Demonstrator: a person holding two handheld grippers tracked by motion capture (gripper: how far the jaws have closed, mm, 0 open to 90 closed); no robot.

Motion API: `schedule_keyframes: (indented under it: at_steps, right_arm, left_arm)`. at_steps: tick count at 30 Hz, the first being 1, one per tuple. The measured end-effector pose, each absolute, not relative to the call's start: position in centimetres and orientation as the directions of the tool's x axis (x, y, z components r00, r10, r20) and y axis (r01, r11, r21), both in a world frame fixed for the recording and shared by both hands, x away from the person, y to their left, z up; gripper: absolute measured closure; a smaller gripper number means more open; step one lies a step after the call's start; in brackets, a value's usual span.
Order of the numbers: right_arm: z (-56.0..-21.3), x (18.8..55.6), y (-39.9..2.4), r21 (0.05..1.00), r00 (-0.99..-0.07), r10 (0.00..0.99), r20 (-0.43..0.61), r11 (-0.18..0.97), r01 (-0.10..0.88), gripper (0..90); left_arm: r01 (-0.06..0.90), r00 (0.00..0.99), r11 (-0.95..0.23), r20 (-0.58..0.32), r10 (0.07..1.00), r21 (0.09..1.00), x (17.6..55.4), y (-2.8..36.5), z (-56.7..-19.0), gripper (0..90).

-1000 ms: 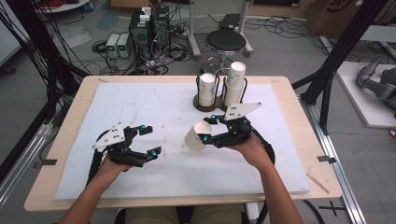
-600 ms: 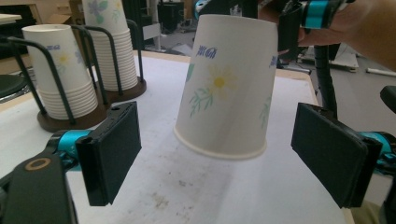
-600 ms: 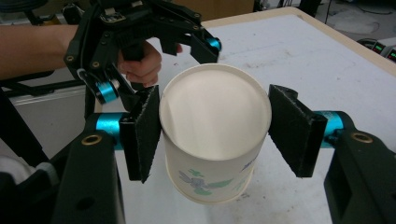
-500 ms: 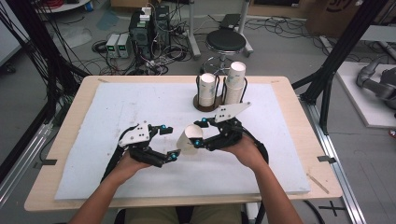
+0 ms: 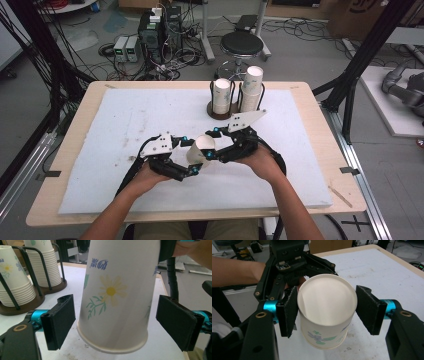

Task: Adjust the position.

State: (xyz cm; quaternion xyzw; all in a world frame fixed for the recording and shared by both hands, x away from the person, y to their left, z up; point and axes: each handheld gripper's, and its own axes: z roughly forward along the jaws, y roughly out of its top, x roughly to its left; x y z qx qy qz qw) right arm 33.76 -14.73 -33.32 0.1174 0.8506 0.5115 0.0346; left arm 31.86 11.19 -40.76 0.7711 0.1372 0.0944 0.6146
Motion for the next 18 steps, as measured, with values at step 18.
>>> schedule_keyframes:
  at_steps: [18]
  right_arm:
    - [-33.48, 33.71, -14.98, 0.892, -0.969, 0.228, 0.091, 0.415, 0.181, 38.3]
  left_arm:
    - [0.09, 0.945, -0.225, -0.012, 0.326, 0.97, 31.75, 10.9, -40.96, 27.3]
